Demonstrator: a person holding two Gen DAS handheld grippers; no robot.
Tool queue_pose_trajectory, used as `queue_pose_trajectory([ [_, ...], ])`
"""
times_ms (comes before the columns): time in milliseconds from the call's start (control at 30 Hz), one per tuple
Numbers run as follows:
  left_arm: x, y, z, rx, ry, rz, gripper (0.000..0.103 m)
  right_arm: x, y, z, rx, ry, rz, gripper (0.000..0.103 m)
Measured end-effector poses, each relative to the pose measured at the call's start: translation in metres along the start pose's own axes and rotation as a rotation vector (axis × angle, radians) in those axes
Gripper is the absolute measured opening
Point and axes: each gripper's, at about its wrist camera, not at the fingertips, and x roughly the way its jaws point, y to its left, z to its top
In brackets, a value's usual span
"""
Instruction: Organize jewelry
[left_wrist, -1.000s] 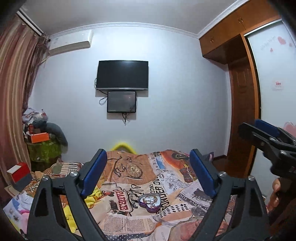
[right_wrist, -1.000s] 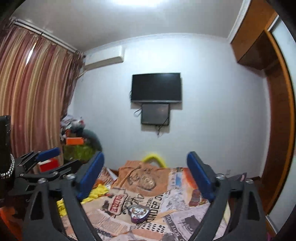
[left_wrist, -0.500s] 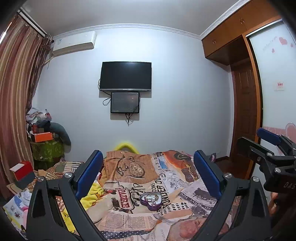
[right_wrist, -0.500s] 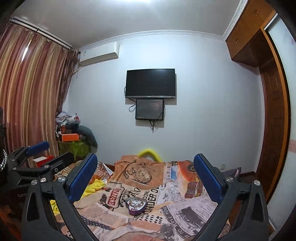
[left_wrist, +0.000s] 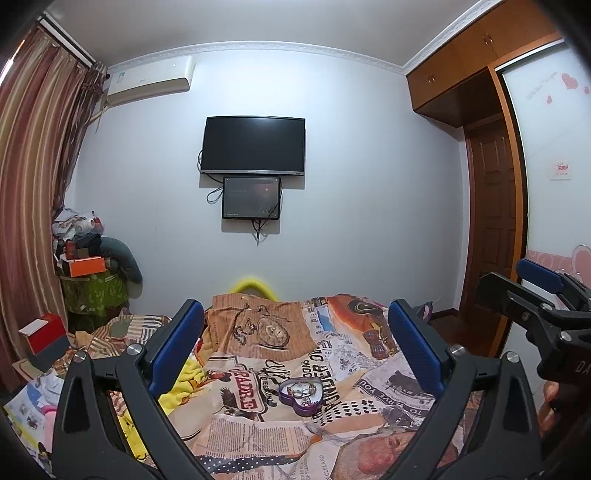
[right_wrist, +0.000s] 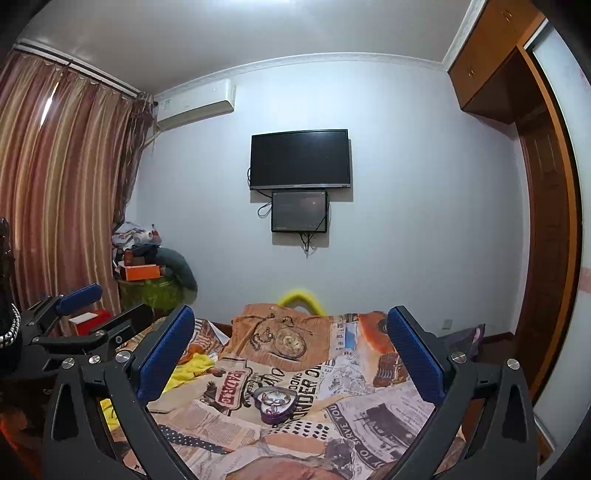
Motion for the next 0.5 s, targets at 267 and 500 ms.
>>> queue_pose_trajectory([
  [267,0.0045,0.0023,-0.0014,-0.014,0.002,0.012,0.103,-0.0002,-0.0005,0.0013,0.005,0.007,0.001,0.103],
  [500,0.0067,0.0020,-0.0031,-0.018,0.005,0.011,0.103,0.0000,-0.0011,0.0028,0.012,0.013,0.003,0.103],
])
